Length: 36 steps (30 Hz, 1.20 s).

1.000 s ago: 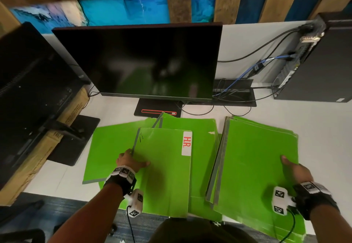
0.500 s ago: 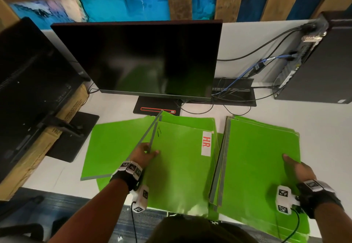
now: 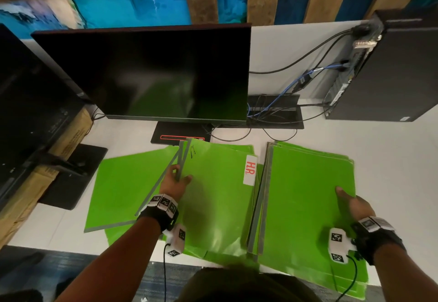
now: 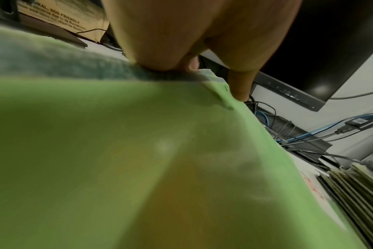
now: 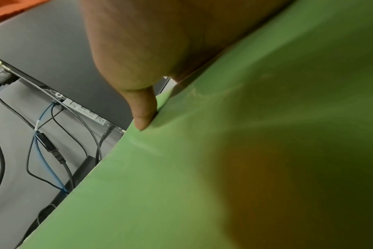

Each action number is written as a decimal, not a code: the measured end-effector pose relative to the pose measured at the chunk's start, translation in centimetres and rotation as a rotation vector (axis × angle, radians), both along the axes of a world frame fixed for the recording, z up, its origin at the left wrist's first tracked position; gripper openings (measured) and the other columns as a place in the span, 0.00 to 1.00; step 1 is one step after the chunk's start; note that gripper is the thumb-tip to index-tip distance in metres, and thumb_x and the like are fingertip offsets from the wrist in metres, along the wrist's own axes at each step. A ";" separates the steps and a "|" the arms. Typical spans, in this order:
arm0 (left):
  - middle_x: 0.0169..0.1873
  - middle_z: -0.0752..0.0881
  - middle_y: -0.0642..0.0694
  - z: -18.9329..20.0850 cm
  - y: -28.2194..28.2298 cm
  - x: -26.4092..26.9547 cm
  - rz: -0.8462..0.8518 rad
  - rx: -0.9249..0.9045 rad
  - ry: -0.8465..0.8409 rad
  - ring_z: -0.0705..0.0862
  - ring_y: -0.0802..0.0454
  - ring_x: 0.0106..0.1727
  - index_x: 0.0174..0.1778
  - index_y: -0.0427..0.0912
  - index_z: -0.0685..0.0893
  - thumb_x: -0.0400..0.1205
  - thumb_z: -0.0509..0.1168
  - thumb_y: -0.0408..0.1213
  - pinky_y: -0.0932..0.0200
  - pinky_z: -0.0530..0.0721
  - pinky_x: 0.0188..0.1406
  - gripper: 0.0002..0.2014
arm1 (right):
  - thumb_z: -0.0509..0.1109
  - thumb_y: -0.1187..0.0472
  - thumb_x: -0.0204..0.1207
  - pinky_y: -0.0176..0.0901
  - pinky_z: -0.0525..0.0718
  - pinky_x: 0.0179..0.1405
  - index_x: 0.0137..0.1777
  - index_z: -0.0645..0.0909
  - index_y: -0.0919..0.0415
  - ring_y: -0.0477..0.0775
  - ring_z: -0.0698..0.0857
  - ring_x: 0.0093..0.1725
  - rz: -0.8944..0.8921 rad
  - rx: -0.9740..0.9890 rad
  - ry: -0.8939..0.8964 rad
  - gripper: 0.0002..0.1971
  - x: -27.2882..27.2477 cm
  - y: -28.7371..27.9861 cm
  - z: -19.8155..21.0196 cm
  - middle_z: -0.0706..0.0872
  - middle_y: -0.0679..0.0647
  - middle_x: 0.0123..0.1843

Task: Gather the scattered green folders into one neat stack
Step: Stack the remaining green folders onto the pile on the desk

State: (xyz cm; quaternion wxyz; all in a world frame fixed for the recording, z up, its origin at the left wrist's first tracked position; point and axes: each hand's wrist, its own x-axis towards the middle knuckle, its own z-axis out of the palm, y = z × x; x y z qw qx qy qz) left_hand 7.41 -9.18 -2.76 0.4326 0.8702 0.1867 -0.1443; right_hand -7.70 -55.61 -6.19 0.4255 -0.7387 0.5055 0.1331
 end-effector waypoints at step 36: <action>0.67 0.81 0.37 1.3 -17.8 -3.0 -0.346 0.022 0.012 0.79 0.38 0.68 0.72 0.36 0.73 0.79 0.71 0.48 0.50 0.78 0.63 0.30 | 0.62 0.37 0.77 0.51 0.75 0.60 0.68 0.78 0.63 0.68 0.81 0.63 -0.086 0.050 -0.078 0.32 -0.8 1.0 1.5 0.82 0.66 0.68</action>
